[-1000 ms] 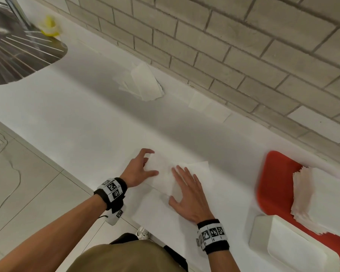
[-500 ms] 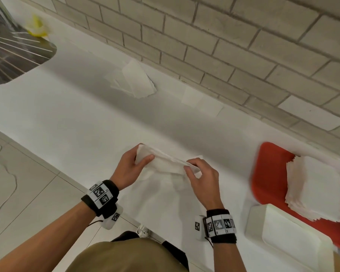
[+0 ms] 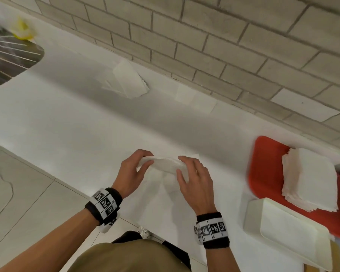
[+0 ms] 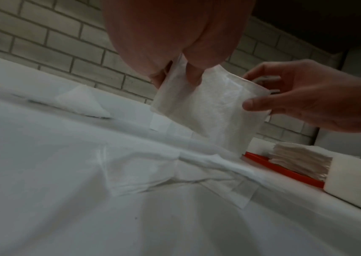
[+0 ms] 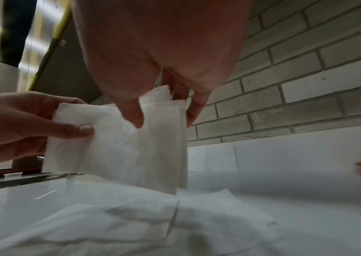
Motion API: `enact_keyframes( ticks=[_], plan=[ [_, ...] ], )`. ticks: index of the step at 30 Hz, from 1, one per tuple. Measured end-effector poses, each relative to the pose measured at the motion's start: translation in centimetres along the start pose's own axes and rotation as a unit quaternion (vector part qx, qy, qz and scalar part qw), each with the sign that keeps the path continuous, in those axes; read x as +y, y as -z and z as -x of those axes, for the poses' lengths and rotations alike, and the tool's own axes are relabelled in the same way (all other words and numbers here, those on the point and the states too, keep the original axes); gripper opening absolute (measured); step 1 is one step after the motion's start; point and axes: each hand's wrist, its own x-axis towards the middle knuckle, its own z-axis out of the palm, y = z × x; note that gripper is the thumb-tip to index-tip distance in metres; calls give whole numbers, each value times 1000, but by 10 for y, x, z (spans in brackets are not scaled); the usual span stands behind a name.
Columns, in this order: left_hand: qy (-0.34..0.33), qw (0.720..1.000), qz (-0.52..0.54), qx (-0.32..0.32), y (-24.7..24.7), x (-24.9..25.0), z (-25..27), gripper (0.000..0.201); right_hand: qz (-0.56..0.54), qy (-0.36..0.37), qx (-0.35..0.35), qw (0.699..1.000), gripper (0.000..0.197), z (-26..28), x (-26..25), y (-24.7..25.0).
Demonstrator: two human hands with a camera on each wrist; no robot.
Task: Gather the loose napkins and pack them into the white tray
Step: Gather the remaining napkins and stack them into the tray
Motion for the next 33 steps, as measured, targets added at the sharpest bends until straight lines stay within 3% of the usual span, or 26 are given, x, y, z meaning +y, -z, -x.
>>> enact_keyframes(
  ticks=[2, 6, 9, 12, 15, 19, 22, 24, 27, 29, 31, 33],
  plan=[
    [-18, 998, -36, -42, -2, -10, 1, 18, 36, 11, -54, 998, 52, -3, 0, -8],
    [-13, 985, -115, -128, -7, -31, -1, 19, 70, 7, -154, 986, 53, -4, 11, -32],
    [-10, 988, -100, -121, 7, -25, -11, 19, -38, -58, -151, 986, 48, -15, 9, -14],
    [63, 990, -64, -107, 26, -11, -20, 7, -170, -135, -156, 964, 27, -33, 13, 0],
    [130, 976, -103, -138, 26, -20, -31, 17, -143, -209, -219, 942, 42, -49, 18, -15],
    [178, 938, -200, -221, 8, -46, -38, 39, -118, -273, -276, 914, 43, -50, 7, -41],
    [158, 914, -289, -236, 2, -57, -37, 61, -74, -299, -298, 904, 52, -44, 0, -53],
    [137, 903, -331, -237, 1, -60, -38, 61, -59, -308, -304, 900, 57, -39, -2, -57],
    [123, 897, -317, -283, 6, -56, -43, 37, -23, -276, -274, 921, 71, -36, -3, -55],
    [113, 909, -269, -297, 13, -44, -47, 21, -30, -202, -220, 954, 78, -39, -3, -46],
    [73, 936, -198, -282, 19, -24, -51, 28, -86, -112, -222, 965, 88, -49, -6, -35],
    [15, 961, -126, -247, 28, 10, -54, 33, -137, -64, -268, 952, 89, -62, -13, -20]
  ],
)
